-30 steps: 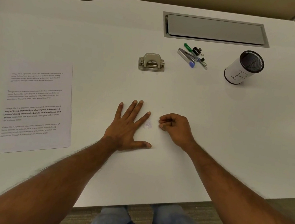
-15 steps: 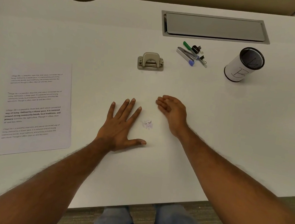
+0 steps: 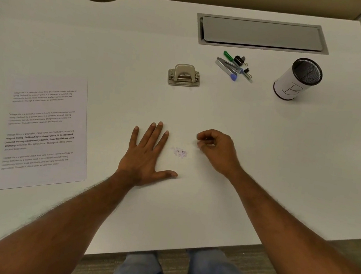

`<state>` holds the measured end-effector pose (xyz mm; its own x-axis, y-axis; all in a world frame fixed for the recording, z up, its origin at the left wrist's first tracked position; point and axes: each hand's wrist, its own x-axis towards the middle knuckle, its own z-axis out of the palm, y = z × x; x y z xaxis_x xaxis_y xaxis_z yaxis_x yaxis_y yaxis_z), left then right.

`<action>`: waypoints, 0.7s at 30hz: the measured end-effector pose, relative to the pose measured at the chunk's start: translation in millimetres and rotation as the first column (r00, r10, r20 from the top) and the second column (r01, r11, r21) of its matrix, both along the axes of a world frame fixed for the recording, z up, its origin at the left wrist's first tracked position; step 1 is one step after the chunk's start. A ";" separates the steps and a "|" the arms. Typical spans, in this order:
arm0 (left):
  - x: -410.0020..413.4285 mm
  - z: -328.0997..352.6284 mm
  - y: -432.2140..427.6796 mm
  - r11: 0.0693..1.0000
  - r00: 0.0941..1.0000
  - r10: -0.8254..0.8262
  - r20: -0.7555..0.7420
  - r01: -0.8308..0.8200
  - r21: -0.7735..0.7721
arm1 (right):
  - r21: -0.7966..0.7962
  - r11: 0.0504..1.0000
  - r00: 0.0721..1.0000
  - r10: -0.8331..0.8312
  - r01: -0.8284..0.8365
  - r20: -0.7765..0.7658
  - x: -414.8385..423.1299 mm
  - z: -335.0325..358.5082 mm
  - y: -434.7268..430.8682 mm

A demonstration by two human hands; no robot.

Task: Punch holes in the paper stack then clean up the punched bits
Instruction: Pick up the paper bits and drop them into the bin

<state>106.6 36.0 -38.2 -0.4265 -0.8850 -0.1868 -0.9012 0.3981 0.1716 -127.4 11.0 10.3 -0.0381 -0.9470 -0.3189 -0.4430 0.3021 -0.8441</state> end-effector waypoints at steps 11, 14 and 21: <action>-14.4 4.3 3.5 0.997 0.997 -0.071 0.010 0.071 0.005 | -0.058 0.990 0.991 0.131 -0.132 -0.033 44.0 -18.2 18.4; -13.4 4.4 3.1 0.997 0.997 -0.071 0.005 0.071 0.005 | -0.036 0.999 0.997 -0.003 0.006 0.078 43.1 -17.8 14.4; 1.7 3.0 -0.4 1.000 0.999 -0.023 -0.022 0.023 -0.005 | -0.184 0.975 0.992 -0.124 0.124 0.016 17.9 -21.9 14.9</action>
